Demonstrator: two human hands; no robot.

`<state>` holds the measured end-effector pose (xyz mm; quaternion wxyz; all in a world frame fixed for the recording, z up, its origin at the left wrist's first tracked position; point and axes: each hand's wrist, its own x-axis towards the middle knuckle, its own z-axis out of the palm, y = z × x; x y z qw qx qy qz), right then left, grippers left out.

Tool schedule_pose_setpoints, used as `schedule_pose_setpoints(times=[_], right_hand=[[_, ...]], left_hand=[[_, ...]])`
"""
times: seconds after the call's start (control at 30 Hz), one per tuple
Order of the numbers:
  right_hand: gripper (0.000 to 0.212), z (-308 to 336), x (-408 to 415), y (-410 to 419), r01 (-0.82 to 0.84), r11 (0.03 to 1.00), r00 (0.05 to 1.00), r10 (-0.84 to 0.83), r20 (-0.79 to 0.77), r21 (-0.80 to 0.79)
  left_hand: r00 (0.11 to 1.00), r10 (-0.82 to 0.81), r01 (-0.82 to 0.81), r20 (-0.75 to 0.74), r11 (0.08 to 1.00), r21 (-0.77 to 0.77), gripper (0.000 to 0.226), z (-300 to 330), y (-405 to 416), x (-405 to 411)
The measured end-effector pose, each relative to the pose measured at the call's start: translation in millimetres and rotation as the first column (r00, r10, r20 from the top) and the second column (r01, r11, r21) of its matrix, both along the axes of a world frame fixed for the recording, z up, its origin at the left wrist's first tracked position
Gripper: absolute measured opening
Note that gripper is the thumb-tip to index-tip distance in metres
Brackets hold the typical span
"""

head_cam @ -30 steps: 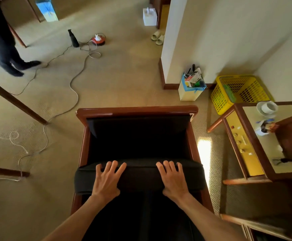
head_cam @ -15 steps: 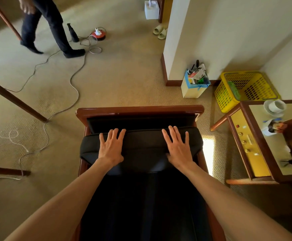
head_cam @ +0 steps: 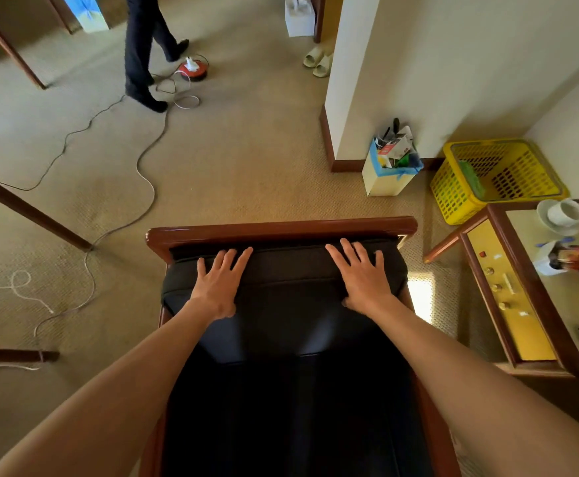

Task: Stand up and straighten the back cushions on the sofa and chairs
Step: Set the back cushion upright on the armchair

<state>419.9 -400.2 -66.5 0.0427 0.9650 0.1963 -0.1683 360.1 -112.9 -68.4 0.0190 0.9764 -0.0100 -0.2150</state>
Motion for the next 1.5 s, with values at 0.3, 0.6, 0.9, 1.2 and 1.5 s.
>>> schedule_pose_setpoints(times=[0.3,0.6,0.9,1.2,1.5], right_hand=[[0.106,-3.9,-16.6,-40.8,0.049,0.995,0.99,-0.06,0.131,0.092],[0.11,-8.7,-32.3,-38.8,0.072,0.993,0.981,-0.087,0.172,0.091],[0.116,-20.0,-64.1,-8.7,0.155,0.985,0.965,-0.168,0.202,0.079],[0.119,-20.4,-73.2,10.5,0.135,0.989,0.983,-0.141,0.122,0.052],[0.127,-13.1,-35.9,22.8,0.171,0.985,0.983,-0.172,-0.063,-0.029]], left_hand=[[0.975,-0.131,0.111,0.178,0.987,0.116,0.098,17.3,-6.7,-5.5],[0.959,-0.109,0.086,0.26,0.991,0.101,0.1,5.5,0.2,-15.2],[0.979,0.013,-0.024,0.206,0.998,0.05,0.126,-10.5,6.4,-37.0],[0.966,0.062,-0.058,0.249,0.998,-0.024,0.129,-27.1,-40.7,-56.1],[0.992,0.058,-0.056,0.11,0.998,-0.023,0.136,-24.7,-31.8,-21.1]])
